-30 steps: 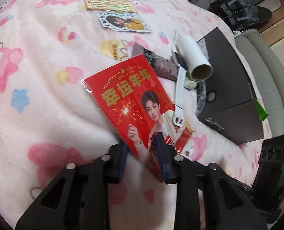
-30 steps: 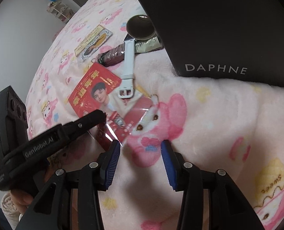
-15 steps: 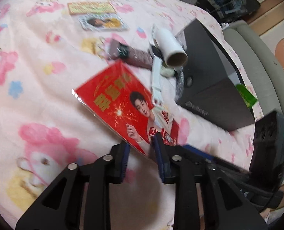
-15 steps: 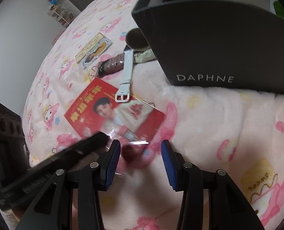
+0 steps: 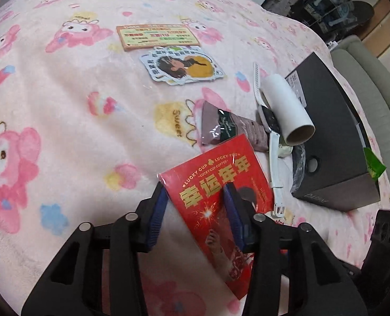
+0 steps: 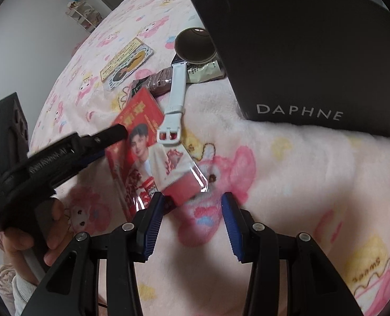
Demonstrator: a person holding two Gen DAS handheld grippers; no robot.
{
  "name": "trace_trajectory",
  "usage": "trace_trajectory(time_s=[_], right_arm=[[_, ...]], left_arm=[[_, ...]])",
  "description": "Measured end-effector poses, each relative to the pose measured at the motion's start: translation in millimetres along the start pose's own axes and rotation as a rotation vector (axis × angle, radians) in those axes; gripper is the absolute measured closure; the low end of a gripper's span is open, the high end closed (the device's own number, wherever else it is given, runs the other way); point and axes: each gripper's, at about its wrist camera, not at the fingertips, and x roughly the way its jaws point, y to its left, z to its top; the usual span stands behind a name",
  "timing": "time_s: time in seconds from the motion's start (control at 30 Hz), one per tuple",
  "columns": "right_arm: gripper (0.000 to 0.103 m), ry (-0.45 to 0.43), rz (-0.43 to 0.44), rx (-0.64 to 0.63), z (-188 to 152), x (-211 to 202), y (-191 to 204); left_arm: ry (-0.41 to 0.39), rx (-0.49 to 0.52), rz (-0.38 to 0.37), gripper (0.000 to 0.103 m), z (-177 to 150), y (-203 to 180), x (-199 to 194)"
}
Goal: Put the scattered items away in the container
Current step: 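Close the left gripper on the red packet edge and lift it, then carry the red packet over the black box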
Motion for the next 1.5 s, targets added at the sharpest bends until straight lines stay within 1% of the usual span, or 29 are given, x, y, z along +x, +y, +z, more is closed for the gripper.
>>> trace_trajectory(time_s=[0.03,0.13,0.17,0.27,0.33,0.37,0.47,0.5,0.57,0.6,0.63,0.7,0.77,0.8,0.87,0.93,1.0,1.07,1.17,1.2,1.27,1.4,1.47,1.5], right_arm=[[0.063,-0.012,-0.007,0.011,1,0,-2],[0.064,-0.042,-0.020,0.051,4,-1,-8],[0.064,-0.044,-0.020,0.053,5,-2,-7],[0.064,-0.049,-0.010,0.048,6,-8,-4],[0.064,-0.048,0.007,0.045,7,-11,-2],[0.064,-0.042,0.014,0.044,8,-11,0],[0.064,-0.017,0.032,0.038,7,-6,5],[0.064,-0.002,0.037,0.043,5,-3,7],[0.064,0.012,0.047,0.044,1,-1,11],[0.064,0.018,0.052,0.043,-1,0,14],[0.064,0.012,0.053,0.044,-1,-2,15],[0.064,-0.012,0.054,0.046,1,-8,15],[0.064,-0.045,0.058,0.049,4,-18,14],[0.064,-0.063,0.060,0.049,6,-23,13],[0.064,-0.089,0.048,0.053,10,-33,11],[0.064,-0.093,0.017,0.061,10,-41,6],[0.064,-0.074,-0.007,0.073,6,-48,0],[0.064,-0.043,-0.018,0.075,-7,-52,-7],[0.064,0.027,-0.018,0.072,-25,-41,-13],[0.064,0.052,-0.007,0.076,-29,-35,-14],[0.064,0.056,0.002,0.074,-30,-30,-13],[0.064,0.049,0.016,0.069,-30,-20,-10],[0.062,0.037,0.010,0.069,-28,-19,-11],[0.062,0.023,-0.003,0.072,-27,-21,-13]], left_arm=[[0.002,0.003,-0.014,0.066,0,0,-1],[0.022,0.013,-0.066,0.069,-3,1,-4],[0.026,0.020,-0.083,0.071,-4,1,-7],[-0.040,-0.009,-0.081,0.073,0,9,-23],[-0.058,-0.032,-0.054,0.073,6,14,-24],[-0.058,-0.042,-0.041,0.073,8,16,-22],[-0.037,-0.055,-0.047,0.073,13,18,-12],[-0.033,-0.038,-0.047,0.073,13,14,-10],[-0.028,0.008,-0.032,0.081,8,5,-11],[-0.027,0.026,-0.022,0.082,4,0,-13],[-0.026,0.044,-0.012,0.085,1,-5,-15],[-0.024,0.081,0.009,0.086,-7,-15,-19],[-0.005,0.093,-0.015,0.089,-16,-24,-23],[0.007,0.103,-0.025,0.089,-21,-29,-24],[0.019,0.129,-0.014,0.089,-30,-39,-26],[0.016,0.114,-0.007,0.087,-24,-36,-26],[0.011,0.095,0.000,0.081,-18,-32,-26],[0.007,0.077,0.008,0.076,-11,-29,-26],[-0.021,0.074,-0.012,0.070,1,-26,-20],[-0.007,0.077,-0.023,0.070,3,-26,-14],[0.042,0.092,-0.037,0.071,1,-28,0],[0.065,0.185,-0.018,0.071,-17,-45,-4],[0.107,0.196,0.001,0.071,-29,-49,-7],[0.122,0.190,-0.011,0.071,-35,-50,-10]])
